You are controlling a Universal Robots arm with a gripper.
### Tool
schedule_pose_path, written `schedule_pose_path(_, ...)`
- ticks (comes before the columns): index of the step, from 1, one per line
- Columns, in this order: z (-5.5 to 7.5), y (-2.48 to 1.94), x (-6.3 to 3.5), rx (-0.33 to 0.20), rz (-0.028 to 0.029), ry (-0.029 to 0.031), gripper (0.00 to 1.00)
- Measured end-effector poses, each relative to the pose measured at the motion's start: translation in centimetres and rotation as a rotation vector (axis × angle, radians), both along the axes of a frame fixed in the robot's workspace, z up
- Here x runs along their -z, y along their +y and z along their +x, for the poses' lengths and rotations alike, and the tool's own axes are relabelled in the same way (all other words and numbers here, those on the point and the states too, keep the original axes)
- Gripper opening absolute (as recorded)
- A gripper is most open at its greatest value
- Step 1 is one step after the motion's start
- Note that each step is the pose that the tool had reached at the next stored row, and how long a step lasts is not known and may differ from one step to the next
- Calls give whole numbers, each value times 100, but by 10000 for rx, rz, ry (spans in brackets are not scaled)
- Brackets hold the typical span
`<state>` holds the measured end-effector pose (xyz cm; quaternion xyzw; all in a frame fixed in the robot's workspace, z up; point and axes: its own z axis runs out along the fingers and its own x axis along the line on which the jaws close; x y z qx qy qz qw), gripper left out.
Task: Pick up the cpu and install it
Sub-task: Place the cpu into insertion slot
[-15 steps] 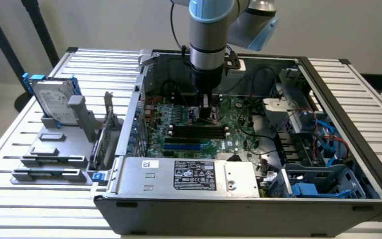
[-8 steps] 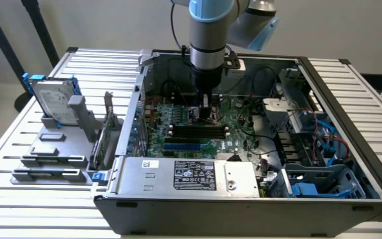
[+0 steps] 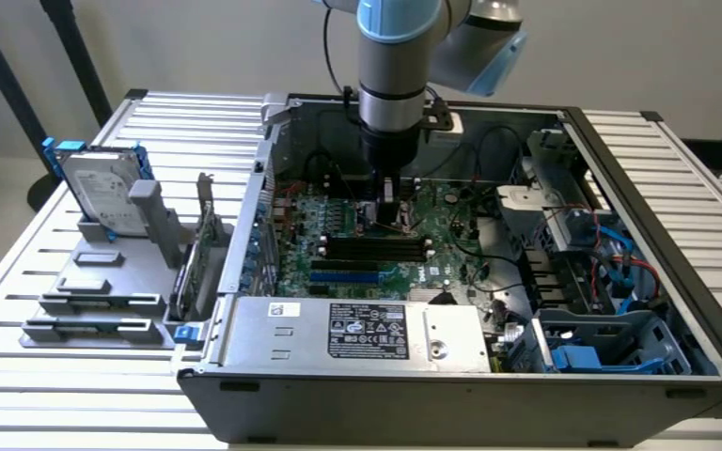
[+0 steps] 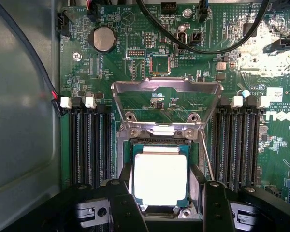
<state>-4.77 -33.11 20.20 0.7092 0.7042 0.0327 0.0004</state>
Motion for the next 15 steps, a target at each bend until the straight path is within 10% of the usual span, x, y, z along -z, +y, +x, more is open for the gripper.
schedule_pose_path(15,0,22,19,41,-147,0,55)
